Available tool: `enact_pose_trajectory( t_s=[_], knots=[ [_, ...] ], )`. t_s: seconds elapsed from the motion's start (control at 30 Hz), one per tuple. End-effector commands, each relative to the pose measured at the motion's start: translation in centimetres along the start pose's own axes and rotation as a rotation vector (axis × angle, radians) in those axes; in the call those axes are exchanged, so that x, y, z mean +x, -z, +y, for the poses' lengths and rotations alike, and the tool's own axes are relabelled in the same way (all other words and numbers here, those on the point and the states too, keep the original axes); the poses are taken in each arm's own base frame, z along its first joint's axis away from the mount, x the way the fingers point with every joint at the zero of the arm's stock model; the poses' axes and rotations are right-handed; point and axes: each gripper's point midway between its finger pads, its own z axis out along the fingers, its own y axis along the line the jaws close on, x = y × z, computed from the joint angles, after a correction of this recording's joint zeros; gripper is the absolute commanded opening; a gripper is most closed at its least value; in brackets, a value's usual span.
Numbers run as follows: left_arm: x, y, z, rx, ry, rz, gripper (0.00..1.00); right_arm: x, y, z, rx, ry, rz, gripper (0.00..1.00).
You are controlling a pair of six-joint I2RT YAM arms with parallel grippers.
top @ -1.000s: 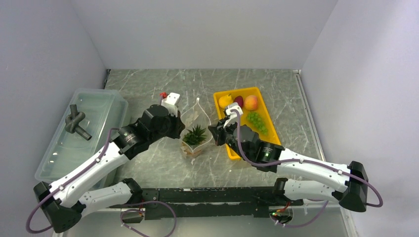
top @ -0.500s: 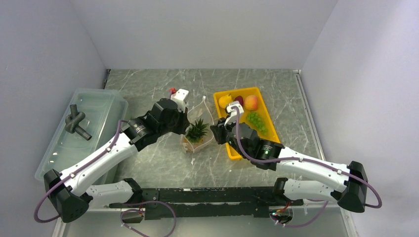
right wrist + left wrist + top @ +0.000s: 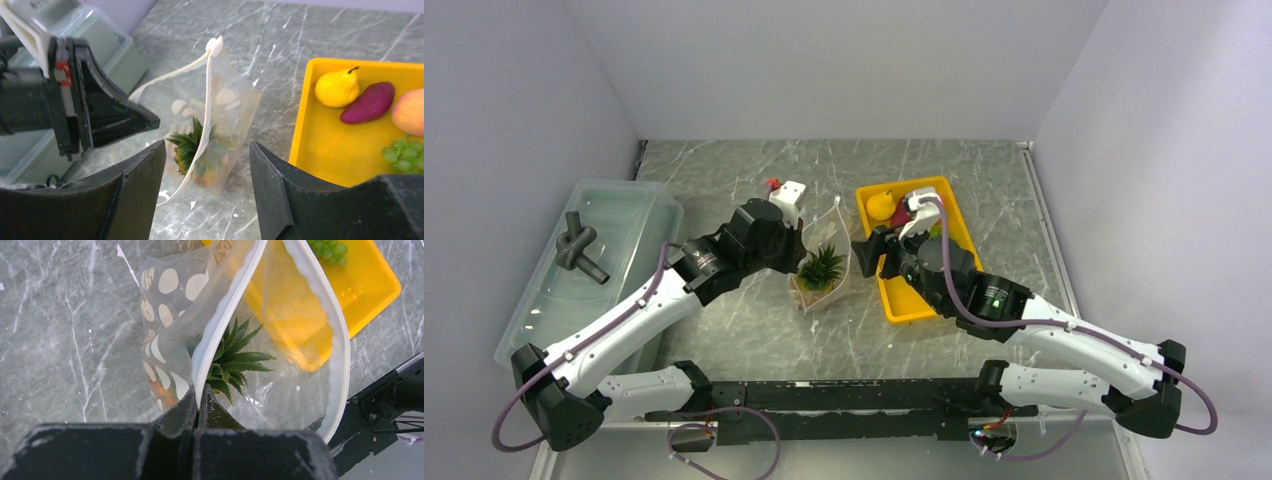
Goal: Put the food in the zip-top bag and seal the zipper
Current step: Adjust the zipper food storage bag at the center of the board, then pick up the fake fruit from the bin.
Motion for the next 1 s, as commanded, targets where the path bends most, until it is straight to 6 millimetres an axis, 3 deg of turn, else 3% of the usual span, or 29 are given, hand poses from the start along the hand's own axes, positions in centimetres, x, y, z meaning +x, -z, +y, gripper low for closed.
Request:
enact_pose_trajectory(
  t_s=[0.0, 0.37, 0.53, 0.97],
  knots=[
    [-2.2, 1.5, -0.8, 0.037, 0.002, -0.060, 0.00, -4.2, 1.6, -1.9, 0.109, 0.024, -0.053, 0.66],
    [-2.1, 2.6, -1.2, 0.067, -0.005, -0.063, 0.00, -4.4, 0.1, -7.8, 0.269, 0.060, 0.046, 0.70],
    [-2.2, 3.1, -1.2, 0.071, -0.005, -0.066, 0.00, -4.1, -2.1, -10.7, 0.342, 0.050, 0.100, 0.74],
    [-2.0, 3.7, -1.6, 0.096, -0.002, -0.058, 0.00, -2.2, -8.8, -15.4, 0.377, -0.019, 0.210, 0.76]
  ],
)
